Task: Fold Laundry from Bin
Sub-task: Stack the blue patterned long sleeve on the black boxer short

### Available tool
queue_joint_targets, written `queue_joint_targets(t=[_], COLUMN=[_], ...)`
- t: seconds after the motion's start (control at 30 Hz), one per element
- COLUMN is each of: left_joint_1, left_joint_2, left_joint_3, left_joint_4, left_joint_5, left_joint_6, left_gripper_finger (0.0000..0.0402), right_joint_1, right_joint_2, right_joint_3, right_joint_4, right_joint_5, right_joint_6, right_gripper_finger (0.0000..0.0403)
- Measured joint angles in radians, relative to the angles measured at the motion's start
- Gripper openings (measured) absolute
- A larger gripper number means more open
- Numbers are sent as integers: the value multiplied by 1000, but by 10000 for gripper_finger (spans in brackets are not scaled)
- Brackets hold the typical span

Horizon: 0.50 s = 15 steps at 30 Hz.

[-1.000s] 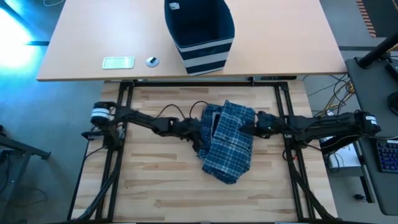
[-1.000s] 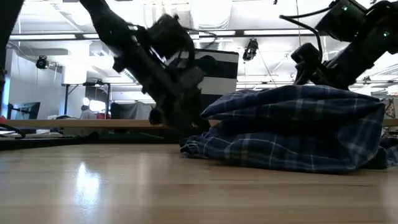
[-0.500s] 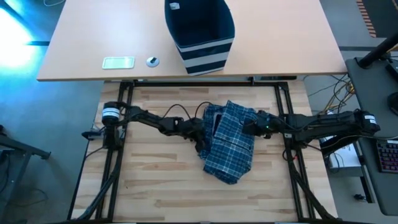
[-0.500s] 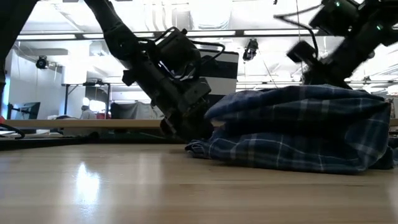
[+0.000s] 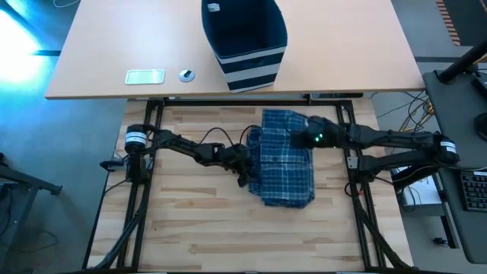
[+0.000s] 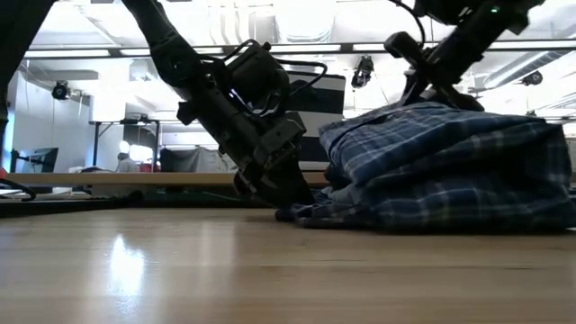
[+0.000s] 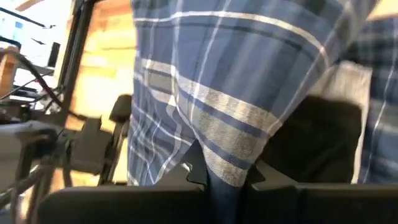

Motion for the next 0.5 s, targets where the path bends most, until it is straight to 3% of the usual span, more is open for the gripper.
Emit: queue_joint_targets(t=[0.27, 0.5], left_joint_1=[-9, -18], left_joint_2=[27, 21], left_joint_3=[0, 0], left_joint_4=[18, 17], left_joint_5=[6, 6], left_joint_6=[12, -4], left_gripper_finger=[231, 231], right_joint_1=[-114, -128], right_joint_2=[139, 273], right_joint_3=[16, 12], right_joint_4=[-15, -7], right_joint_5=[1, -5], right_joint_6=[-102, -117], right_gripper_finger=[14, 13])
